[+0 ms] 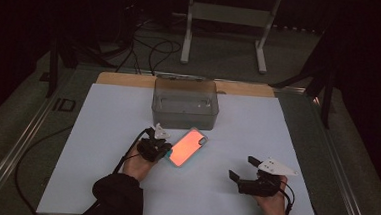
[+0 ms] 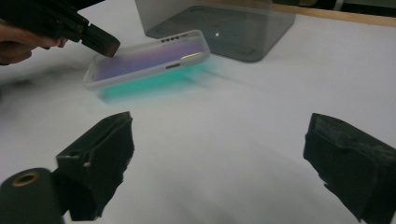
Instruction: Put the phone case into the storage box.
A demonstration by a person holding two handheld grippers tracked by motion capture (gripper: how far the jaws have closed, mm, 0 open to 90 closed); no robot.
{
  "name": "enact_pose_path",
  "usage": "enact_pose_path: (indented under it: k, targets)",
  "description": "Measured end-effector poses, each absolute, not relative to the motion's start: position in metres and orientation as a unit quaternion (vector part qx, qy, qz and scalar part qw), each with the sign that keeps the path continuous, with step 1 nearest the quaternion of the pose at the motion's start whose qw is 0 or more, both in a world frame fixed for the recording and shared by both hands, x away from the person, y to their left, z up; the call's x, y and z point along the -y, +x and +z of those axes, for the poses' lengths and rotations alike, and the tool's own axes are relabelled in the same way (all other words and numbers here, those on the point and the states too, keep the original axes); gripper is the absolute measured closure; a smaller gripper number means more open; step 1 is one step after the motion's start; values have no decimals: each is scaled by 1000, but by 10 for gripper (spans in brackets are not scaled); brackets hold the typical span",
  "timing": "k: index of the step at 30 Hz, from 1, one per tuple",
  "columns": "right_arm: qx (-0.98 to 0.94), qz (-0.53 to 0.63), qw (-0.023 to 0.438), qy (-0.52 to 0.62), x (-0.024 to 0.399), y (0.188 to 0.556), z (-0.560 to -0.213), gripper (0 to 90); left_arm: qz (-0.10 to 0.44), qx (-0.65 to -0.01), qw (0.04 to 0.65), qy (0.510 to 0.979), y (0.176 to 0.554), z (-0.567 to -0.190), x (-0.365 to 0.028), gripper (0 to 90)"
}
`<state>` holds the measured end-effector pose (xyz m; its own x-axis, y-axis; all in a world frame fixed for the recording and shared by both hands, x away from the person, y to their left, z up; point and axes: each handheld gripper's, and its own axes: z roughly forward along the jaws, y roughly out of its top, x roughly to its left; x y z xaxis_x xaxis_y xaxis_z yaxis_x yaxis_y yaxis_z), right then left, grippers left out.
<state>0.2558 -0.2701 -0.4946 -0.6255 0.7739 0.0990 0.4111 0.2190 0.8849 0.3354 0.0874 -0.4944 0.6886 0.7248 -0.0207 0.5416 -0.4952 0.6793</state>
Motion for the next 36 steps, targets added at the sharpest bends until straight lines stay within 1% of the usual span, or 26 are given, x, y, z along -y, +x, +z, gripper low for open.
enact_pose_path:
  k: [8,16,25,36]
  targets:
    - [-775,477,163,381,262,262,-493,79,145,-369,348,849,332,-486,-91,890]
    - [-776,486,140,377,252,273,-482,80,156,-369,360,842,327,-478,-96,890]
    - [-785,485,124,363,230,284,-469,80,166,-370,378,832,322,-466,-103,890]
    - [-790,493,90,352,203,297,-455,80,179,-368,394,823,317,-453,-106,889]
